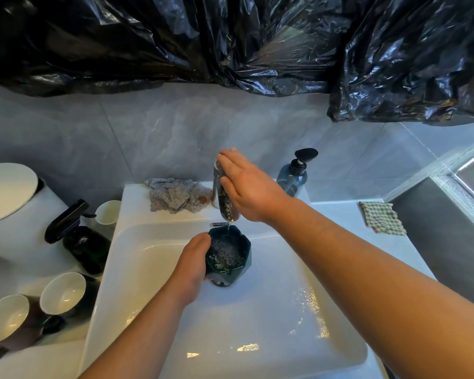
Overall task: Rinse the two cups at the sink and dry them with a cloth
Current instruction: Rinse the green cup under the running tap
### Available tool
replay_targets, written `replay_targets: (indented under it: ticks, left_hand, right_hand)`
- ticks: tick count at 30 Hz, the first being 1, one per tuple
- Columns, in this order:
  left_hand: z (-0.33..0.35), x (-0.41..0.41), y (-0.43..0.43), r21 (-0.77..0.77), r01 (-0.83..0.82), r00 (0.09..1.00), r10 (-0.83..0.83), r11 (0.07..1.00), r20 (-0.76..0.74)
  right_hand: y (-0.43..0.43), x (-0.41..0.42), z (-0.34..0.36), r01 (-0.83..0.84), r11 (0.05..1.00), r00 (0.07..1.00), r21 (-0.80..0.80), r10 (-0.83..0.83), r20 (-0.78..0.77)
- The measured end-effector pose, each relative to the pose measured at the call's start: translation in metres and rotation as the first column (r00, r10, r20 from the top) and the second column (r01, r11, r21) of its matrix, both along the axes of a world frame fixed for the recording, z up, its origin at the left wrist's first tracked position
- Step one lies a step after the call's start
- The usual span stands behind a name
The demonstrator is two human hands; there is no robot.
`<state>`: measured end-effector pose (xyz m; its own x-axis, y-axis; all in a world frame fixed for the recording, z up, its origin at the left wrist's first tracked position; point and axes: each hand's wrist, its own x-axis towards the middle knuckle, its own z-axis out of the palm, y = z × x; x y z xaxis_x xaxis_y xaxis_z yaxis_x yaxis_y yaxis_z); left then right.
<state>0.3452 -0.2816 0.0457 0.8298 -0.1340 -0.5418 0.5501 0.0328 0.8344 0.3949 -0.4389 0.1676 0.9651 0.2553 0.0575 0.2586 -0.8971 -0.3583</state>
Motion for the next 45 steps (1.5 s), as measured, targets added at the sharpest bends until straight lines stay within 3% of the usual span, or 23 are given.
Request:
replay_targets:
  ticks: [2,5,8,10,12,15,17,20,24,29,34,37,40,42,45]
  left_hand:
    - [0.003,0.0,0.002,-0.01,-0.006,1.0,0.006,1.0,0.003]
    - [0.004,0.001,0.004,-0.026,-0.016,1.0,0.016,1.0,0.009]
    - [0.007,-0.001,0.006,-0.03,-0.012,1.0,0.012,0.999,0.014]
    - [0.008,-0.003,0.007,-0.038,-0.018,1.0,0.019,0.999,0.018]
    - [0.01,-0.004,0.007,-0.052,-0.032,0.999,0.033,0.998,0.024]
    - [0.012,-0.009,0.006,-0.064,-0.034,0.999,0.036,0.997,0.033]
    - [0.016,-0.015,0.004,-0.054,-0.035,0.999,0.037,0.998,0.038]
    - [0.022,-0.023,0.002,-0.038,-0.014,0.999,0.016,0.999,0.042]
    - [0.03,-0.031,-0.002,-0.056,-0.028,0.999,0.03,0.998,0.041]
    - [0.036,-0.036,0.006,-0.201,0.043,0.998,-0.035,0.979,0.044]
    - [0.039,-0.038,0.017,-0.085,0.198,0.98,-0.197,0.976,0.027]
    - [0.041,-0.038,0.021,-0.077,0.216,0.976,-0.216,0.973,0.003]
    - [0.043,-0.037,0.028,0.025,0.285,0.959,-0.285,0.958,0.01]
    - [0.046,-0.036,0.033,0.06,0.345,0.937,-0.347,0.937,0.037]
    - [0.055,-0.036,0.034,0.148,0.388,0.911,-0.403,0.91,0.085]
  right_hand:
    - [0.0,-0.003,0.004,-0.004,1.0,0.999,0.023,0.003,0.039]
    - [-0.004,-0.019,0.001,0.143,0.95,0.984,0.278,-0.166,0.062]
    - [-0.013,-0.052,-0.023,0.446,0.724,0.864,0.527,-0.502,-0.042]
    - [-0.019,-0.074,-0.043,0.571,0.593,0.784,0.568,-0.6,-0.161]
    - [-0.025,-0.088,-0.065,0.624,0.572,0.775,0.533,-0.54,-0.328]
    - [-0.026,-0.102,-0.09,0.685,0.494,0.707,0.535,-0.273,-0.653]
    - [-0.027,-0.106,-0.095,0.693,0.454,0.668,0.561,-0.11,-0.736]
    - [-0.031,-0.107,-0.093,0.684,0.409,0.666,0.604,-0.01,-0.746]
    - [-0.041,-0.105,-0.093,0.668,0.413,0.667,0.619,0.036,-0.744]
    - [-0.053,-0.105,-0.091,0.674,0.367,0.678,0.641,0.036,-0.734]
    - [-0.061,-0.107,-0.093,0.639,0.42,0.686,0.644,0.067,-0.724]
    - [-0.061,-0.111,-0.095,0.633,0.409,0.681,0.658,0.112,-0.724]
    - [-0.063,-0.114,-0.093,0.626,0.409,0.657,0.664,0.184,-0.732]
    - [-0.066,-0.113,-0.088,0.59,0.462,0.645,0.662,0.223,-0.731]
    - [-0.068,-0.11,-0.076,0.479,0.62,0.661,0.621,0.21,-0.72]
